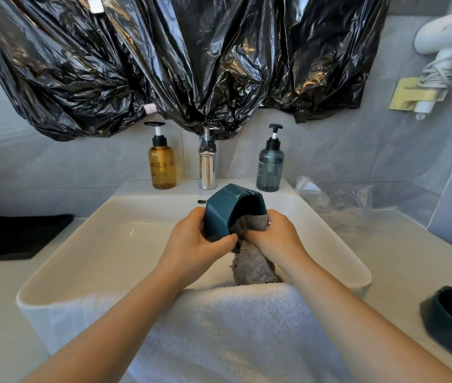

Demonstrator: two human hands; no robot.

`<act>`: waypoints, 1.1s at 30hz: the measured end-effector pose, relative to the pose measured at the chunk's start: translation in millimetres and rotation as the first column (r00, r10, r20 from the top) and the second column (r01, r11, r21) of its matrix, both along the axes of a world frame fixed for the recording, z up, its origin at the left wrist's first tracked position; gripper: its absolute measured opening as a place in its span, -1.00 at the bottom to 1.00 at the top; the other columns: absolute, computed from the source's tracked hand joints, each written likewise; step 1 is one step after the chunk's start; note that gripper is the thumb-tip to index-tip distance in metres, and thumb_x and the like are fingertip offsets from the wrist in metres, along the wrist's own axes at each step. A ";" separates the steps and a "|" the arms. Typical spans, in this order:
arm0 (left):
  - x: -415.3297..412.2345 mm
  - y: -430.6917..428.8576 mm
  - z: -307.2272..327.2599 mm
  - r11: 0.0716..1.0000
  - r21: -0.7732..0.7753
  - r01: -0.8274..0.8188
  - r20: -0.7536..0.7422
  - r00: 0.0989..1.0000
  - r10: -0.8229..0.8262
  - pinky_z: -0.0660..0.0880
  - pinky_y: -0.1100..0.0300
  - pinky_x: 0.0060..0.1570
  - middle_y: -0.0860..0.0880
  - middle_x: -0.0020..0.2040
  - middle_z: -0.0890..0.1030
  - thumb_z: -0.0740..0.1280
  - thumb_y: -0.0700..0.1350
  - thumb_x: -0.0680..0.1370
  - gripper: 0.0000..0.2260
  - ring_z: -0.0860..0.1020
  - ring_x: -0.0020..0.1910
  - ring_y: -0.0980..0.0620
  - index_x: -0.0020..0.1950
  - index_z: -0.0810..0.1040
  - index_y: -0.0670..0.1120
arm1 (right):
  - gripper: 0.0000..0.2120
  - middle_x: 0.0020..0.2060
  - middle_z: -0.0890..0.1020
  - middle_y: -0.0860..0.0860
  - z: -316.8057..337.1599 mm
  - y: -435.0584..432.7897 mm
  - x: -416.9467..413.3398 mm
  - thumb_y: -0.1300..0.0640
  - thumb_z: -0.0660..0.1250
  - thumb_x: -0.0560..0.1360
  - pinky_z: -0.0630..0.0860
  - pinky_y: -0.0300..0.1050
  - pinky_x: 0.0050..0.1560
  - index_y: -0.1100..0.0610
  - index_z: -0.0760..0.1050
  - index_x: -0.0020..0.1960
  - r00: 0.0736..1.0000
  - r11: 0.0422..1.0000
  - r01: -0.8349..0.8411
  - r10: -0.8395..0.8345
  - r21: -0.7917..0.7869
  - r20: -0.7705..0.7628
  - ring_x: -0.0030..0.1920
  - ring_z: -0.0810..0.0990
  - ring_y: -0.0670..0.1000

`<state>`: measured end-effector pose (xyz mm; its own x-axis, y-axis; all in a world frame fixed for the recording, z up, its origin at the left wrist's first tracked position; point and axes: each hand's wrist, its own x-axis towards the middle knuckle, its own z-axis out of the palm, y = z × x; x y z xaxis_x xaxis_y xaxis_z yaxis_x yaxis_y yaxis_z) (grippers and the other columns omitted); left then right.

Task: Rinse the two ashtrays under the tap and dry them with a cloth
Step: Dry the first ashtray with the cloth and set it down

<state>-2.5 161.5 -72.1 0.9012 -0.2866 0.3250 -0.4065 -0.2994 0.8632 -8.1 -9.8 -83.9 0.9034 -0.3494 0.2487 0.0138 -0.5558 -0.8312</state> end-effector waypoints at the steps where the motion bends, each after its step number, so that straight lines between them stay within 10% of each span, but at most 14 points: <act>1: -0.7 0.1 0.3 1.000 0.011 -0.012 0.015 1.000 0.012 0.64 -0.04 -0.16 0.06 -0.09 0.63 0.46 0.09 0.25 -0.63 0.63 -0.08 0.03 0.01 0.49 0.08 | -0.65 -0.09 0.61 -0.01 1.3 0.9 -0.9 0.03 0.50 0.36 0.42 -0.20 -0.28 0.14 0.50 0.06 1.000 0.999 0.013 -0.013 -0.053 0.012 -0.07 0.58 0.02; 6: -2.5 1.0 2.2 0.999 0.003 -0.052 0.074 0.996 0.052 0.65 0.04 -0.16 0.12 -0.10 0.63 0.49 -0.06 0.37 -0.70 0.63 -0.12 0.08 0.06 0.51 0.07 | -0.78 -0.09 0.60 0.02 6.7 -1.1 -6.3 0.12 0.42 0.42 0.46 -0.14 -0.21 0.14 0.47 0.01 0.996 0.978 0.047 -0.029 -0.202 0.089 -0.07 0.56 0.05; 11: -4.3 2.9 4.3 0.995 -0.098 -0.007 0.007 1.000 0.008 0.56 0.36 -0.29 0.12 -0.07 0.65 0.48 -0.01 0.42 -0.65 0.64 -0.16 0.19 0.15 0.50 0.02 | -0.85 -0.12 0.64 0.03 5.9 -4.3 -4.0 0.18 0.42 0.43 0.38 -0.24 -0.31 0.15 0.56 -0.01 0.999 1.000 -0.006 0.006 -0.019 0.035 -0.08 0.59 0.03; 16: -6.0 0.9 4.0 0.994 -0.107 0.008 -0.038 0.999 -0.012 0.64 0.15 -0.12 0.08 -0.09 0.69 0.55 -0.02 0.35 -0.61 0.68 -0.14 0.11 0.09 0.49 0.00 | -0.90 -0.19 0.66 0.04 4.4 -3.5 -3.8 0.18 0.44 0.41 0.56 -0.01 -0.10 0.15 0.59 -0.09 0.999 0.990 0.017 -0.022 0.140 0.035 -0.11 0.63 0.06; 21: -6.6 2.8 5.8 0.997 -0.083 0.000 0.027 1.000 0.002 0.63 0.22 -0.21 0.09 -0.10 0.66 0.50 -0.12 0.41 -0.70 0.65 -0.15 0.09 0.07 0.51 0.02 | -0.75 -0.13 0.63 0.00 4.2 -0.1 -4.7 0.06 0.48 0.40 0.51 -0.10 -0.18 0.13 0.52 0.00 1.000 0.999 -0.009 0.010 -0.032 0.029 -0.10 0.59 0.03; 27: -2.0 4.8 2.3 0.996 0.010 -0.089 0.103 0.991 0.088 0.62 0.02 -0.14 0.12 -0.20 0.66 0.34 0.21 0.29 -0.72 0.63 -0.16 0.11 -0.08 0.55 0.14 | -0.85 -0.21 0.58 -0.02 7.9 -1.3 -9.7 0.17 0.42 0.42 0.30 -0.22 -0.36 0.05 0.43 -0.16 0.995 0.968 0.004 0.022 -0.250 0.100 -0.17 0.54 0.03; 33: -6.1 3.2 6.4 0.999 -0.033 -0.005 -0.034 0.999 0.003 0.58 0.32 -0.28 0.10 -0.12 0.65 0.47 0.05 0.42 -0.62 0.65 -0.18 0.18 0.16 0.43 0.06 | -0.85 -0.12 0.65 0.04 4.6 -4.2 -5.2 0.19 0.43 0.41 0.49 -0.15 -0.16 0.15 0.57 -0.02 0.999 1.000 0.029 -0.029 0.010 0.045 -0.07 0.60 0.04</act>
<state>-8.7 164.7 -65.7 0.9130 -0.2726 0.3035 -0.3758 -0.2722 0.8858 -13.3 -14.0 -79.3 0.8809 -0.3778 0.2852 0.0350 -0.5490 -0.8351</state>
